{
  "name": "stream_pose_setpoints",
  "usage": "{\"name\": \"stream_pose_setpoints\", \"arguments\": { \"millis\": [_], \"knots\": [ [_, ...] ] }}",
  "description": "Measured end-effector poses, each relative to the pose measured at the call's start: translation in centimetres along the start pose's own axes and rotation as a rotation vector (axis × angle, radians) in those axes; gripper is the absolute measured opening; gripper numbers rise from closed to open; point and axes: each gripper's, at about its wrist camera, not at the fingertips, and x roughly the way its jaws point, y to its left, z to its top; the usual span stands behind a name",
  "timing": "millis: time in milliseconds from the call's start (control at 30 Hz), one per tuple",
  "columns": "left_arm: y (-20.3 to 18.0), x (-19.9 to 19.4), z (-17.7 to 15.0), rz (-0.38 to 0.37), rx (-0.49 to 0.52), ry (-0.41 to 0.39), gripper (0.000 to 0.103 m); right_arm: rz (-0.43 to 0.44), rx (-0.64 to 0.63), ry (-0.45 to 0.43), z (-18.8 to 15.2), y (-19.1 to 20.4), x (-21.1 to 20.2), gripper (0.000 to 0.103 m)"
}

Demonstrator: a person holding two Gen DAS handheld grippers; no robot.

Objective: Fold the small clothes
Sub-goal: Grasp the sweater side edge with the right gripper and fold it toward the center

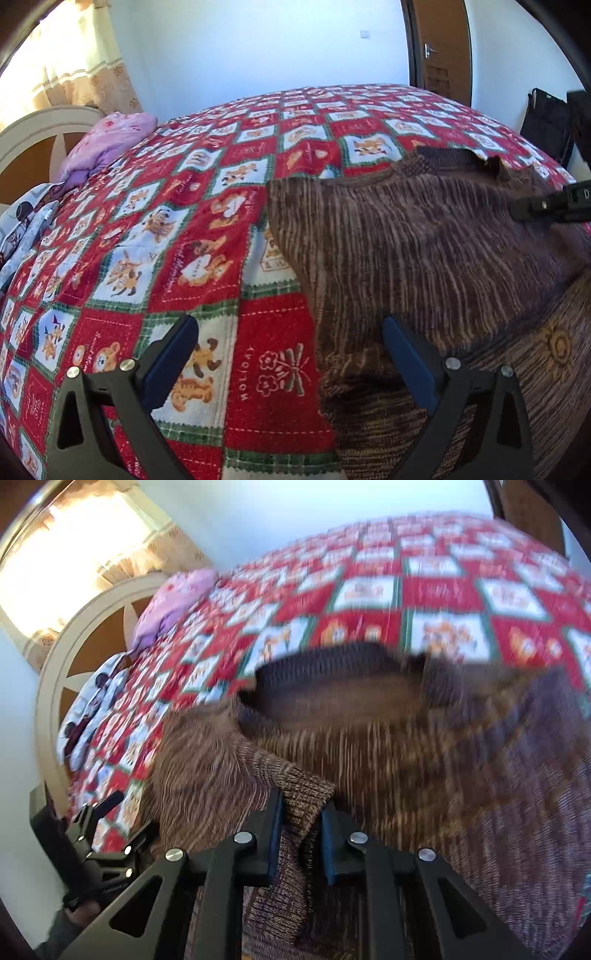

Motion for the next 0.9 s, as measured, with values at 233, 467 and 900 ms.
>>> {"name": "stream_pose_setpoints", "arguments": {
  "millis": [233,467,900],
  "knots": [
    [0.0,-0.1,-0.2,-0.006,-0.009,0.000,0.103,-0.194,-0.327,-0.262,-1.9,5.7,-4.9,0.010],
    [0.0,-0.1,-0.2,-0.009,-0.013,0.001,0.103,-0.261,-0.125,-0.174,-1.2,0.5,-3.5,0.022],
    [-0.2,-0.3,-0.4,0.009,-0.004,-0.008,0.103,-0.170,-0.304,0.028,-7.2,5.0,-0.1,0.066]
  ]
}}
